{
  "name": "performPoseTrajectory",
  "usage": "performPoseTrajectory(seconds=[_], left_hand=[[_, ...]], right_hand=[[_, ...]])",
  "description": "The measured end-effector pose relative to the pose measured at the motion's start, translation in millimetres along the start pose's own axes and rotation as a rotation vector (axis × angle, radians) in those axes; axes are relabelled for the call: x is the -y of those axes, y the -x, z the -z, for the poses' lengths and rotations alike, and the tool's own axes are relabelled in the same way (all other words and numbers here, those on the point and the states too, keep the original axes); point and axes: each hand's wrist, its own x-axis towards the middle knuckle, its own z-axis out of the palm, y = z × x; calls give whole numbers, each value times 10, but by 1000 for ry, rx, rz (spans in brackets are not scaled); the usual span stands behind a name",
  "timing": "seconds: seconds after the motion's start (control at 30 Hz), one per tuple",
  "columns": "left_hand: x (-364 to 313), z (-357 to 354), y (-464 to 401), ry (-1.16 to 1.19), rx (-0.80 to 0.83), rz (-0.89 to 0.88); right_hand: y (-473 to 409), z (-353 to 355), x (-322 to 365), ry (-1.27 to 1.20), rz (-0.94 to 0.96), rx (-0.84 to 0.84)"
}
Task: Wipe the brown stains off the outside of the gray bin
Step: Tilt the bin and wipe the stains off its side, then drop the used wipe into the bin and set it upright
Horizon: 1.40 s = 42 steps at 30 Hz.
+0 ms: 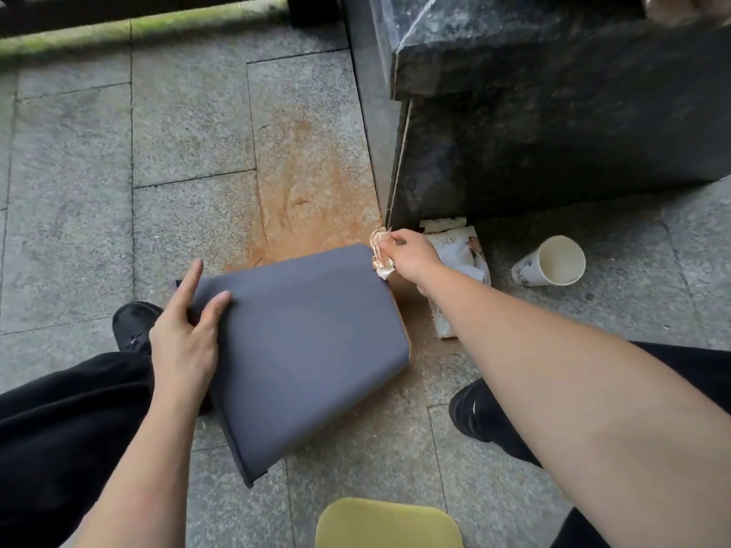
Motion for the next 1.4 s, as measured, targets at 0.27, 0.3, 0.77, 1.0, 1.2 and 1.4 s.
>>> performPoseTrajectory(seconds=[0.27, 0.3, 0.77, 1.0, 1.2, 1.4], left_hand=[[68, -90, -53, 202, -38, -7], [75, -108, -61, 226, -48, -1], [176, -120, -35, 231, -84, 62], [85, -205, -6, 252, -134, 104], [-308, -271, 136, 248, -162, 150], [-1212, -391, 177, -44, -43, -135]], right_hand=[[-42, -172, -116, 40, 27, 18], [-6, -209, -169, 52, 24, 16], [951, -195, -1149, 116, -223, -80], [1665, -551, -1495, 47, -474, -73], [1833, -577, -1394, 104, -574, -94], [1643, 11, -918, -102, -398, -267]])
